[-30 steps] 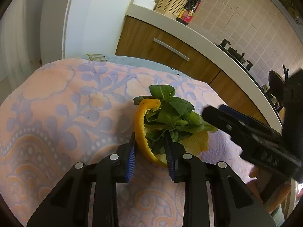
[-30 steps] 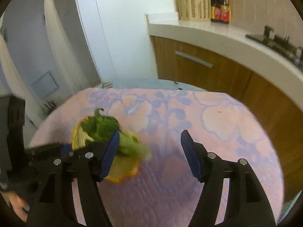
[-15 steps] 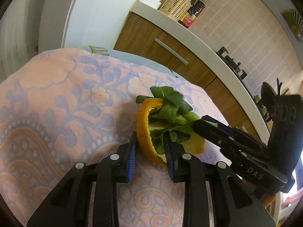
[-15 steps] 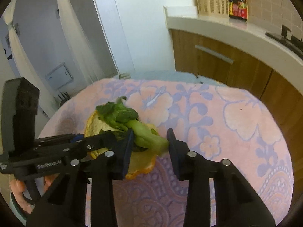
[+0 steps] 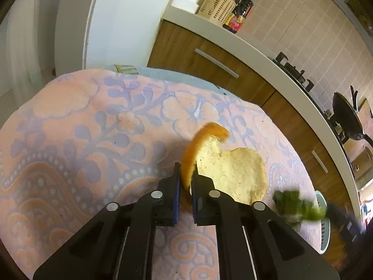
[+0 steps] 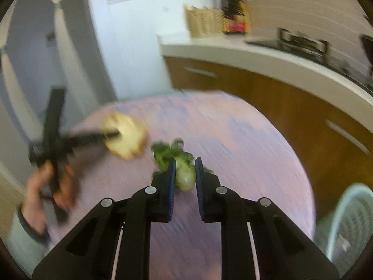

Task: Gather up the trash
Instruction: 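Grasp the orange peel with the left tool while the right tool grasps the bok choy stalk, then carry peel and bok choy over the wastebasket and open both tools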

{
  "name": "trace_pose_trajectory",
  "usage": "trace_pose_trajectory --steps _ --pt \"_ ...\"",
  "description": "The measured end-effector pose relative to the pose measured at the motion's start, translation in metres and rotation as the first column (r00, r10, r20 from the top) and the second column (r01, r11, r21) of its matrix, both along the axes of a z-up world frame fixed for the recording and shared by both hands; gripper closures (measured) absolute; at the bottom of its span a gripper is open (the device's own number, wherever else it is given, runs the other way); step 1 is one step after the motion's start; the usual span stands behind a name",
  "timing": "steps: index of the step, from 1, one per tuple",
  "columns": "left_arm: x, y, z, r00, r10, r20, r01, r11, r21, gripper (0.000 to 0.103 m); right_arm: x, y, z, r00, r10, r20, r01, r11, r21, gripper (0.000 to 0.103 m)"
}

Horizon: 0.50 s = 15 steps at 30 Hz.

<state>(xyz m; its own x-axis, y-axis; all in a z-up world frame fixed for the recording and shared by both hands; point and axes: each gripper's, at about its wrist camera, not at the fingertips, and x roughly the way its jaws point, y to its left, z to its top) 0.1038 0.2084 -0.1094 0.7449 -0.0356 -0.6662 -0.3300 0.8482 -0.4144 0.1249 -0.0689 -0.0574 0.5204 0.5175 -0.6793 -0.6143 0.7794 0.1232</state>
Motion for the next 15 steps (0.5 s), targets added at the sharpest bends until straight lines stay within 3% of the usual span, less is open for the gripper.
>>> trace_pose_trajectory --steps 5,6,8,9,12,15 --pt "-0.011 -0.002 0.009 0.999 0.011 0.051 -0.013 0.999 0.04 0.099 -0.018 -0.01 -0.027 0.998 0.023 -0.061 -0.028 0.997 -0.076 0.088" --pt "-0.016 -0.002 0.013 0.997 0.011 0.077 -0.014 0.999 0.041 0.099 -0.021 -0.008 -0.028 0.998 0.024 -0.051 -0.028 0.995 -0.093 0.084" --pt "-0.021 -0.002 0.017 0.994 0.007 0.111 -0.013 0.999 0.051 0.098 -0.025 -0.004 -0.027 1.0 0.024 -0.019 -0.026 0.994 -0.106 0.061" --pt "-0.022 -0.002 0.019 0.993 0.004 0.119 -0.011 0.998 0.055 0.098 -0.026 -0.002 -0.025 1.0 0.021 0.003 -0.021 0.994 -0.106 0.028" --pt "-0.024 -0.002 0.021 0.991 0.003 0.137 -0.01 0.999 0.052 0.098 -0.023 0.009 -0.02 0.998 0.043 0.055 -0.036 0.992 -0.12 0.025" --pt "-0.023 -0.002 0.022 0.989 -0.01 0.149 0.004 0.999 0.038 0.098 -0.015 0.025 -0.021 0.999 0.047 0.023 -0.044 0.988 -0.146 0.025"
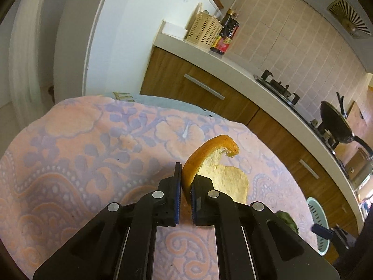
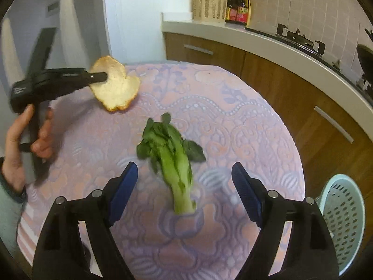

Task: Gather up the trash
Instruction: 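Carry peel and bok choy over the wastebasket and open both tools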

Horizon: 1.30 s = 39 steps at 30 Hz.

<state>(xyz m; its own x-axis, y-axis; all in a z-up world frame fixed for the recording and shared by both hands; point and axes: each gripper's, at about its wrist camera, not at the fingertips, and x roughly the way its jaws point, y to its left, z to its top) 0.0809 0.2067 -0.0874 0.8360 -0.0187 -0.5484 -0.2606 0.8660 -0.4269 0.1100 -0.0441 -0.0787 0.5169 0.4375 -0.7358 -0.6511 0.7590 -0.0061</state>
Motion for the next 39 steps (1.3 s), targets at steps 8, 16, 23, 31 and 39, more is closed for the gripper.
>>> trace_pose_trajectory --steps 8,16,23,31,39 --pt "-0.012 -0.027 0.021 0.991 -0.087 0.102 0.081 0.995 0.054 0.098 0.006 0.015 -0.015 0.997 -0.028 -0.066 0.024 0.998 -0.062 0.043" --pt "-0.03 -0.076 0.065 0.973 -0.194 0.122 0.18 0.977 0.116 0.098 -0.007 -0.024 -0.003 0.996 -0.073 -0.043 0.073 0.997 0.003 0.082" --pt "-0.031 -0.134 0.112 0.947 -0.286 0.143 0.255 0.945 0.204 0.098 -0.011 -0.112 0.038 0.976 -0.215 0.023 0.21 0.97 0.123 0.082" --pt "-0.007 -0.226 0.15 0.899 -0.419 0.13 0.368 0.881 0.297 0.098 -0.009 -0.222 0.066 0.891 -0.449 0.066 0.429 0.881 0.2 0.082" --pt "0.031 -0.33 0.156 0.832 -0.551 0.059 0.493 0.785 0.375 0.098 0.011 -0.317 0.042 0.79 -0.611 -0.055 0.608 0.766 0.209 0.082"
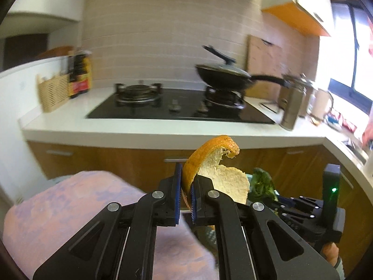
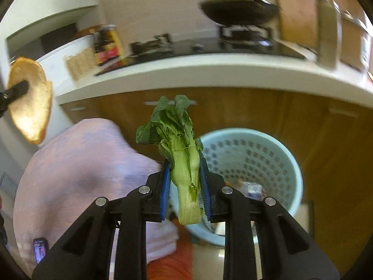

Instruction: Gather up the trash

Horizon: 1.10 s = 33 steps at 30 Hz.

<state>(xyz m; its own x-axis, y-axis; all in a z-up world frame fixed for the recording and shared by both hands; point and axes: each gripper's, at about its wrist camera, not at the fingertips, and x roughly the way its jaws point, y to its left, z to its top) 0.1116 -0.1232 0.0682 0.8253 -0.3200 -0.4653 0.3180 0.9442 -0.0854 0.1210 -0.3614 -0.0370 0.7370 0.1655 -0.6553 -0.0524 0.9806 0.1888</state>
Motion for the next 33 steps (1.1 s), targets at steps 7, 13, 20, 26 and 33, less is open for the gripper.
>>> trace_pose_trajectory --steps 7,13,20,26,33 --pt "0.035 -0.082 -0.022 0.994 -0.08 -0.08 0.086 0.993 0.079 0.098 0.022 -0.04 -0.032 0.994 -0.071 -0.087 0.074 0.997 0.025 0.082" --pt "0.067 -0.123 -0.052 0.982 -0.088 -0.166 0.109 0.986 0.124 0.098 0.037 -0.061 -0.056 0.977 -0.128 -0.169 0.137 0.99 0.045 0.08" --pt "0.101 -0.157 -0.089 0.952 -0.124 -0.278 0.164 0.978 0.126 0.08 0.035 -0.087 -0.067 0.967 -0.177 -0.182 0.193 0.978 0.078 0.047" --pt "0.096 -0.174 -0.11 0.939 -0.158 -0.306 0.218 0.961 0.171 0.057 0.024 -0.097 -0.055 0.971 -0.192 -0.146 0.204 0.976 0.074 0.047" --pt "0.075 -0.16 -0.09 0.961 -0.156 -0.228 0.189 0.973 0.133 0.04 0.006 -0.092 -0.032 0.973 -0.212 -0.093 0.217 0.975 0.049 0.047"
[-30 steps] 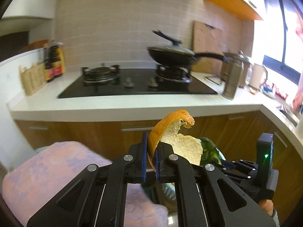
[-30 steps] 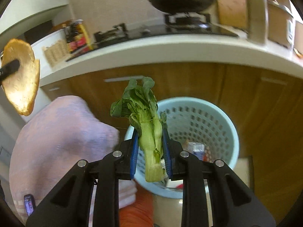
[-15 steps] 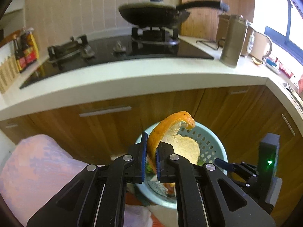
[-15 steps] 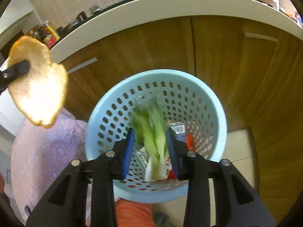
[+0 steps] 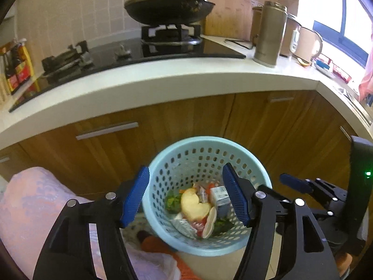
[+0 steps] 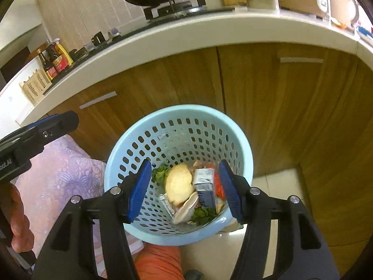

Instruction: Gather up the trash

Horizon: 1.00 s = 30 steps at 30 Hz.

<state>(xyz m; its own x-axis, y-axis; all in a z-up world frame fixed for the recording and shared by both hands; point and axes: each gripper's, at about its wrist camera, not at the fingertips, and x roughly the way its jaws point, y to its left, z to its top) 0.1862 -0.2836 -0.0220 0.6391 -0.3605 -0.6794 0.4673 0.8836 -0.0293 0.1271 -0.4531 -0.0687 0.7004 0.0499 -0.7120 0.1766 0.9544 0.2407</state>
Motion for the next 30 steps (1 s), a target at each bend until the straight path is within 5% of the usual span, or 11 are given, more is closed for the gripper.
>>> trace_pose_trajectory --steps 11,20,30 --pt "-0.067 0.068 0.053 0.975 0.147 0.164 -0.126 0.983 -0.131 0.04 -0.03 0.041 0.05 0.993 0.053 0.108 -0.043 0.995 -0.093 0.047" --pt "-0.104 0.13 0.069 0.936 0.257 0.24 -0.215 0.958 -0.188 0.039 -0.047 0.099 0.081 0.977 0.136 0.162 -0.107 0.979 -0.174 0.042" --pt "-0.115 0.181 0.054 0.9 0.34 0.271 -0.313 0.939 -0.139 0.035 -0.051 0.155 0.079 0.97 0.182 0.161 -0.137 0.957 -0.254 0.039"
